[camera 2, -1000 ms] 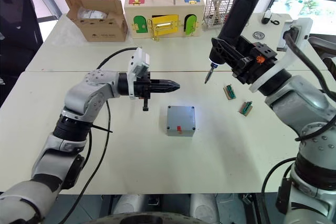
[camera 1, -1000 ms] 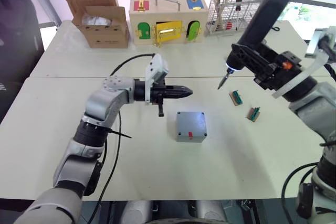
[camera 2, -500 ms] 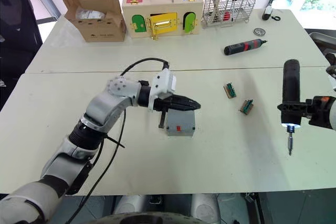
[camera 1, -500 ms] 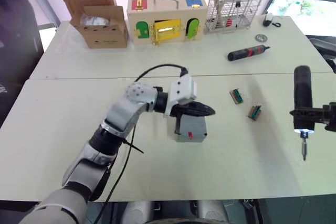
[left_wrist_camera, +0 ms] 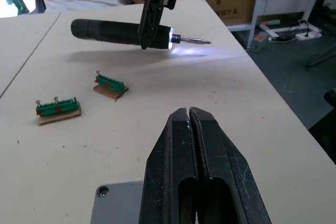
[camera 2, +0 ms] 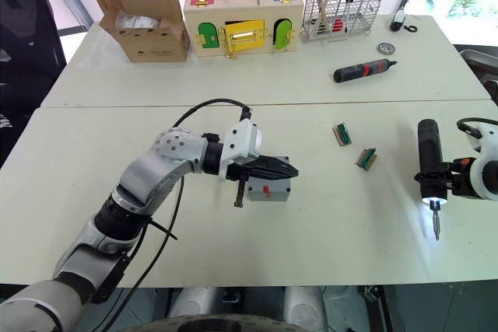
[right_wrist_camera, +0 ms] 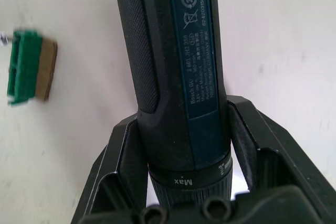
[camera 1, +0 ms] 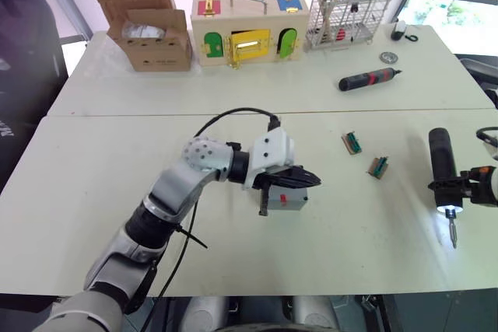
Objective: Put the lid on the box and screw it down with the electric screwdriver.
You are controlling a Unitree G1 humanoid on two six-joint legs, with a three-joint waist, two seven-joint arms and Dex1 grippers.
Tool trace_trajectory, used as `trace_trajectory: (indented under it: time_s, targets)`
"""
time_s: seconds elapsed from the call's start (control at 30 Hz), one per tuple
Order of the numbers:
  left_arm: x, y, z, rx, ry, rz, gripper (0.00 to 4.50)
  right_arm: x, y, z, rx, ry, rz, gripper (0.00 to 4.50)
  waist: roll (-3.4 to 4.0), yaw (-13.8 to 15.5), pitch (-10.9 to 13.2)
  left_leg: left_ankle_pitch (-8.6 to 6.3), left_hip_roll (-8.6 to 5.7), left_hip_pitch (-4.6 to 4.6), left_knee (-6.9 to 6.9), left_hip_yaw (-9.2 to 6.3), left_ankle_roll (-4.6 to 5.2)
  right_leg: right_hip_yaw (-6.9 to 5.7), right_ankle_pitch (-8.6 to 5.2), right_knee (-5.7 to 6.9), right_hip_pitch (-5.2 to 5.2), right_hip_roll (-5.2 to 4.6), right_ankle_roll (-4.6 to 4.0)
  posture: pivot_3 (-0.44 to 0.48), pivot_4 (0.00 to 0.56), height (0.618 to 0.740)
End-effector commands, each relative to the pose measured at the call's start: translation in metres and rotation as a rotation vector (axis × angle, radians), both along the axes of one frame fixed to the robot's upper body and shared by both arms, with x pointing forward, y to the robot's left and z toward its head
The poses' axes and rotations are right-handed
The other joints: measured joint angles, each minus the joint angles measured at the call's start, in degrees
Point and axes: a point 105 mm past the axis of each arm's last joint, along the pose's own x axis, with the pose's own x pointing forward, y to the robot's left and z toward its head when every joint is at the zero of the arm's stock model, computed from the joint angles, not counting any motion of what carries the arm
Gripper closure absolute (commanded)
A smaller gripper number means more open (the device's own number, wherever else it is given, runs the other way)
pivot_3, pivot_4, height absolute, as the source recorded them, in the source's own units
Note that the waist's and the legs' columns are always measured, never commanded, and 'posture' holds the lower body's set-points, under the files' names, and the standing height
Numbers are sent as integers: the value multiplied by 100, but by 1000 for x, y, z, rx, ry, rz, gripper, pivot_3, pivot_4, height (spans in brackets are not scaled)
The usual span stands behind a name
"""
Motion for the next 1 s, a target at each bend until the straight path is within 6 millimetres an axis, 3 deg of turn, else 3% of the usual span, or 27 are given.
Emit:
trace_trajectory:
  time_s: [0.03,0.17,0.23,0.4,0.57,0.7,0.8,0.9,1.0]
  targets:
    - [-6,-1,8,-22,-32,-12,4500,7,-3,6,-44,-25,34,2561,0,10,0,0,0,0,0,0,0,0,0,0,0,0,0,0,150,694]
    - [-5,0,9,-21,-33,-2,4500,8,-2,0,-56,-6,58,2561,0,7,0,0,-2,0,1,0,-1,-1,0,-2,1,-1,0,0,150,694]
    - [-2,1,10,-15,-41,9,4500,9,-3,-1,-60,-3,62,1603,0,3,0,0,-2,0,3,0,-1,-1,1,-1,2,-1,1,0,150,694]
    - [9,8,12,-8,-60,38,4500,10,-1,3,-83,-10,94,58,0,4,-1,1,-2,1,7,-1,-2,-1,3,0,4,0,4,0,150,694]
    - [33,18,19,-25,-74,113,4500,21,9,26,-86,-111,122,18,1,-5,-1,2,-2,2,10,-1,-5,-2,5,3,5,0,9,0,150,694]
    - [62,29,37,-119,-70,246,4500,30,18,58,-84,-235,141,18,1,6,-1,3,-3,2,10,-1,-6,-5,12,2,4,0,22,0,150,694]
    - [72,42,38,-103,-71,284,4500,33,31,80,-76,-322,178,18,1,-5,-1,3,-3,2,8,-3,-7,-6,13,2,4,1,24,0,150,694]
    - [79,60,33,-53,-70,323,4500,32,64,107,-19,-455,292,18,0,-17,0,4,-2,2,6,-4,-9,-8,13,2,3,1,24,0,150,694]
    - [80,78,19,22,-42,347,4500,11,117,115,61,-555,569,18,-1,-8,-1,6,-2,2,5,-5,-13,-8,14,9,-2,1,25,0,150,694]
